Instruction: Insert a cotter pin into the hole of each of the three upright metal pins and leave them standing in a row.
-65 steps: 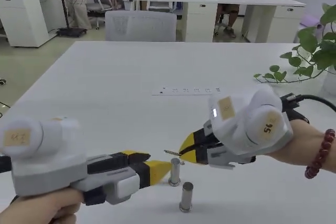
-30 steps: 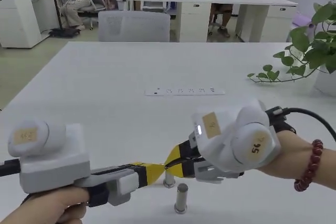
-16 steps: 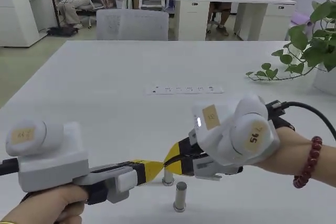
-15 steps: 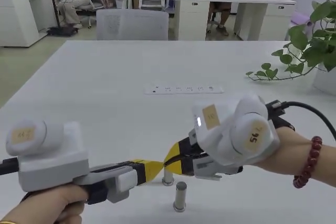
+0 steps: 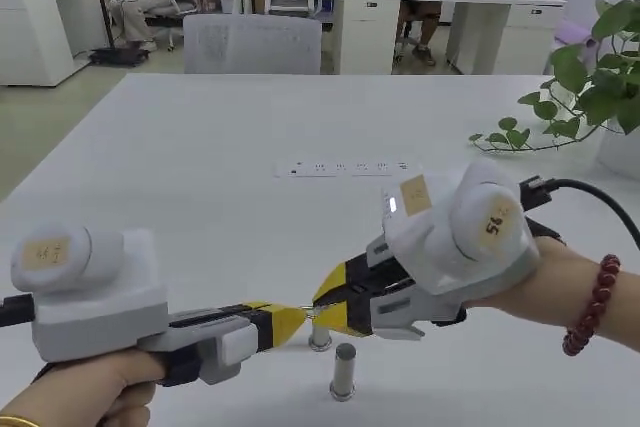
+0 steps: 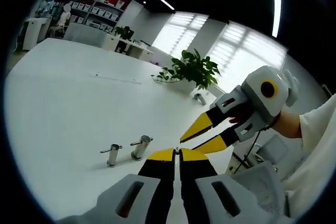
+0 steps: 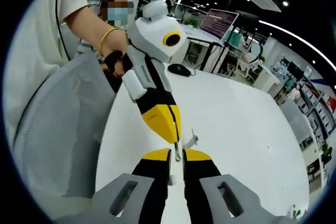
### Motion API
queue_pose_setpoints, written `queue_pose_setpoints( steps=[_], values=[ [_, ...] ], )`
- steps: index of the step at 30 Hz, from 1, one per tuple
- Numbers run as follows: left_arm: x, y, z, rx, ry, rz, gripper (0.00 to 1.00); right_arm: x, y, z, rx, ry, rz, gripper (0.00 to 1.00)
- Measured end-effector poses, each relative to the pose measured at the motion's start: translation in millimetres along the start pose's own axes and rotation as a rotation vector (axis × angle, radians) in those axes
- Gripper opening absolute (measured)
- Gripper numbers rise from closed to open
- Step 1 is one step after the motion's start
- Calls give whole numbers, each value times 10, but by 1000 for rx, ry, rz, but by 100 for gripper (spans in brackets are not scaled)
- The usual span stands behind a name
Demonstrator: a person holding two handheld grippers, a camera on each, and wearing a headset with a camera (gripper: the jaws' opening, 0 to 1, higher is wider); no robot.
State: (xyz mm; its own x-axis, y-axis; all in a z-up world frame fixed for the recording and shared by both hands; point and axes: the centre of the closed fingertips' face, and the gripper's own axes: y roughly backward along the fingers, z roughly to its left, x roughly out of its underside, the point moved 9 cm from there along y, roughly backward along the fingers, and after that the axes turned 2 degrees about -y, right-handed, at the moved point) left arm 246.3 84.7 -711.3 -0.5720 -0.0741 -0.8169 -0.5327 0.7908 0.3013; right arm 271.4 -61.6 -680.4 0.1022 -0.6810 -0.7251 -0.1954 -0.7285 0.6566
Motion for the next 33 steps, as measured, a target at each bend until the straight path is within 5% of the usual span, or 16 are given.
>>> queue_pose_setpoints(
  steps=[6,12,20,33],
  values=[
    [-5,6,7,7,-48,0,0,60,41,-44,-52,-201,-46,16],
    [5,4,-16,36,-108,9,0,129,95,-101,-89,-308,-69,17],
    [7,1,-34,81,-205,31,0,199,131,-117,-161,-365,-78,17],
    [27,-7,-104,172,-284,48,0,223,135,-75,-314,-366,-88,17]
  ],
)
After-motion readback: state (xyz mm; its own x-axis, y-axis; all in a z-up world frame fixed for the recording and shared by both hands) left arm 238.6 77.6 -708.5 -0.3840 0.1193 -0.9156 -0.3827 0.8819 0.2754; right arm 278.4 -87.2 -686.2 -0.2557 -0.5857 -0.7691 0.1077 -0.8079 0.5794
